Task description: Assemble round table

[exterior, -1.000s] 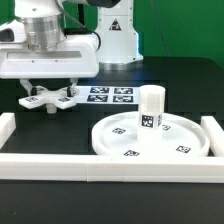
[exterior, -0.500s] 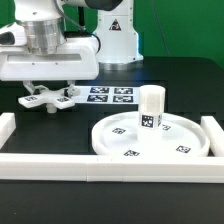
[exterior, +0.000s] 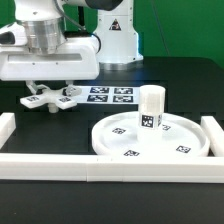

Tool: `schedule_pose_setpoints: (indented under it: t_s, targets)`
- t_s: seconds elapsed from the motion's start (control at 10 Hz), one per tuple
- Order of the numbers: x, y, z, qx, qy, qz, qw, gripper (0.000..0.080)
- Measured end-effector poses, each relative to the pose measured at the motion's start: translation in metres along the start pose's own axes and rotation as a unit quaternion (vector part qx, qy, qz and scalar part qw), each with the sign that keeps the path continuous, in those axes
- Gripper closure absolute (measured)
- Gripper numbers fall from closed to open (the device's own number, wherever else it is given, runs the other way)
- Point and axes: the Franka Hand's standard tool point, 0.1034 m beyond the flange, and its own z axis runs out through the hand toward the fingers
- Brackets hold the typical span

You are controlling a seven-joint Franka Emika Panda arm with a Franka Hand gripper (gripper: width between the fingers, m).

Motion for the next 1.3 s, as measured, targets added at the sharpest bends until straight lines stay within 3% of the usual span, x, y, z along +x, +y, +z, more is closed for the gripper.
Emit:
schedule_pose_setpoints:
  t_s: [0.2,0.4,0.7,0.9,1.3]
  targets:
    - [0.013,-0.037,-0.014,0.010,0.000,0.035,0.999,0.0355]
    - [0.034,-0.082,-0.047,0.029,-0.007,0.089,0.996,0.0354]
    - [0.076,-0.120,-0.093,0.041,-0.023,0.130,0.990,0.0354]
    - [0.093,-0.124,-0.102,0.040,-0.037,0.133,0.990,0.0354]
    - [0.092,-0.124,-0.098,0.040,-0.035,0.133,0.990,0.0354]
